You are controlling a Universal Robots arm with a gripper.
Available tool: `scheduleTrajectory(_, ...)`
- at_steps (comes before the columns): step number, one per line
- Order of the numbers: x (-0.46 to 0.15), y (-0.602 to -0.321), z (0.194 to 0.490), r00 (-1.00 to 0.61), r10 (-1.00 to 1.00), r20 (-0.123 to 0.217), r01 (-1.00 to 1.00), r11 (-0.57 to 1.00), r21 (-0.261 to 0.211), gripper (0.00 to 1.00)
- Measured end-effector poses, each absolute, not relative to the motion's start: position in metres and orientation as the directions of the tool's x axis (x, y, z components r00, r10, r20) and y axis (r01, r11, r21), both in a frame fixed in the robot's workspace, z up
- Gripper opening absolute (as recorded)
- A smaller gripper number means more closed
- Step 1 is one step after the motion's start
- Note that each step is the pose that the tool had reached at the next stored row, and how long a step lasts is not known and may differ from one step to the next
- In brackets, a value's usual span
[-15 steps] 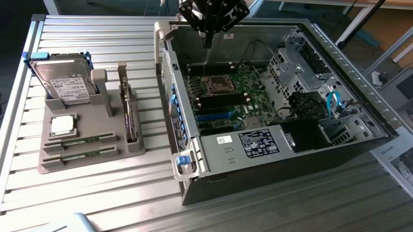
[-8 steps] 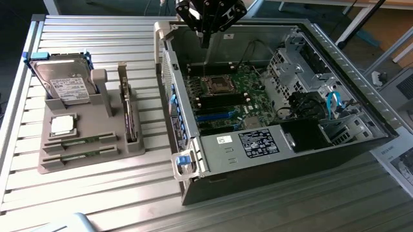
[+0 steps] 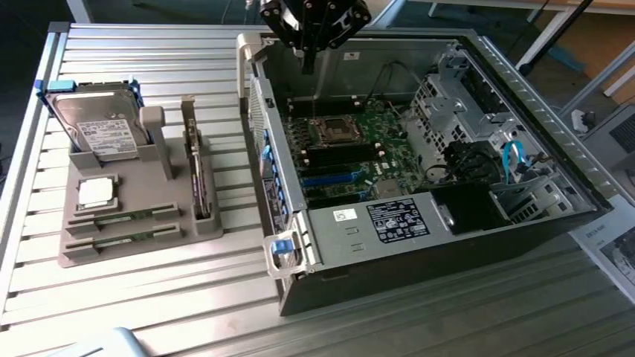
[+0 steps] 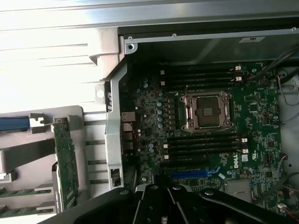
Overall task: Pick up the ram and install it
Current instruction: 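Reach for the ram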
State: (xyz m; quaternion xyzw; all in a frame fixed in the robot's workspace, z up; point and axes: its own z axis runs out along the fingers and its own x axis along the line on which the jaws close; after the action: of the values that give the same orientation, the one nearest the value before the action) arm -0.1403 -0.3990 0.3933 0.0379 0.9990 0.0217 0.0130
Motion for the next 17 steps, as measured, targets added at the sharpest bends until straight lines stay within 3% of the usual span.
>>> scheduleTrajectory(17, -0.168, -0.399, 0.393, -0.997, 0.076, -0.024, 0.075, 0.996, 0.044, 0.1)
